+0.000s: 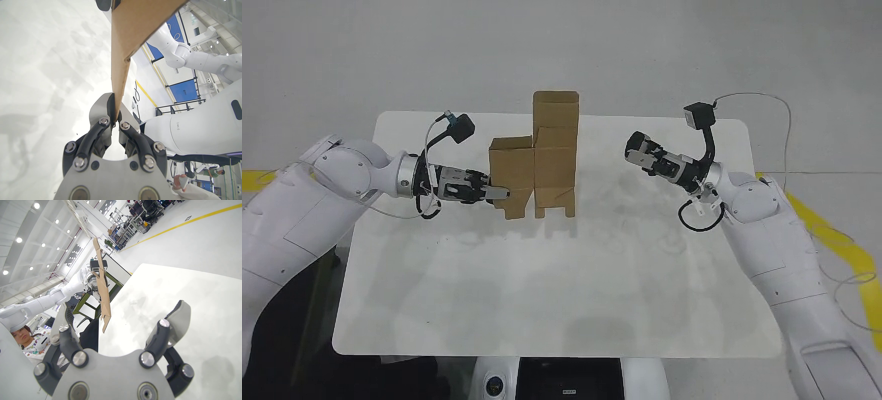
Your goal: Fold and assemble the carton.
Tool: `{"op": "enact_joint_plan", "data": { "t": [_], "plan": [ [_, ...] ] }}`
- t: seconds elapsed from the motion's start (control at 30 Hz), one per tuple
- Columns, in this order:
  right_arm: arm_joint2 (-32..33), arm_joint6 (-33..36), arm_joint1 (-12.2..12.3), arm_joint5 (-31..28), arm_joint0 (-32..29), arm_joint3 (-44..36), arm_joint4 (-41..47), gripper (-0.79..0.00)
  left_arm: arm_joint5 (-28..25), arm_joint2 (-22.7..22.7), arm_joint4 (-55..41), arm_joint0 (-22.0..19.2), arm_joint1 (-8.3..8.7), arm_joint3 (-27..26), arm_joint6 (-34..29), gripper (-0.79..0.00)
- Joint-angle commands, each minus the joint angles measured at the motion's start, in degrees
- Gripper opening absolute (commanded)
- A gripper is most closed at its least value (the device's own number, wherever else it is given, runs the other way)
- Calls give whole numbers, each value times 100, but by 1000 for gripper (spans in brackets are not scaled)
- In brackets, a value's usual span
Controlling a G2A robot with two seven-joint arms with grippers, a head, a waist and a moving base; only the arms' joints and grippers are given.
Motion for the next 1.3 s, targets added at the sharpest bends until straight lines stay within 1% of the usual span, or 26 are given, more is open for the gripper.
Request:
{"op": "enact_joint_plan", "data": {
  "t": [0.0,0.4,0.5,0.6,0.73,0.97,1.17,1.2,1.27],
  "plan": [
    [0,0,0,0,0,0,0,0,0,0,0,0,0,0,0,-785],
    [0,0,0,0,0,0,0,0,0,0,0,0,0,0,0,-785],
    [14,-50,10,183,-87,-126,-60,0,63,-35,123,112,-5,-189,23,-785],
    [40,268,42,344,-99,-209,42,0,153,-45,143,147,-11,-356,-152,-785],
    [29,889,72,500,-11,-198,360,0,300,6,258,125,-19,-546,-299,-785],
    [-139,1935,60,639,224,27,1088,0,522,377,216,-36,-76,-939,-523,-785],
    [-332,1947,59,601,338,85,1126,0,653,793,72,-298,-141,-899,-655,-785],
    [-378,1961,67,615,347,39,1129,-22,661,858,28,-336,-151,-877,-662,-785],
    [-475,1989,89,642,364,-63,1121,-222,678,985,-21,-422,-169,-858,-680,-785]
  ]
}}
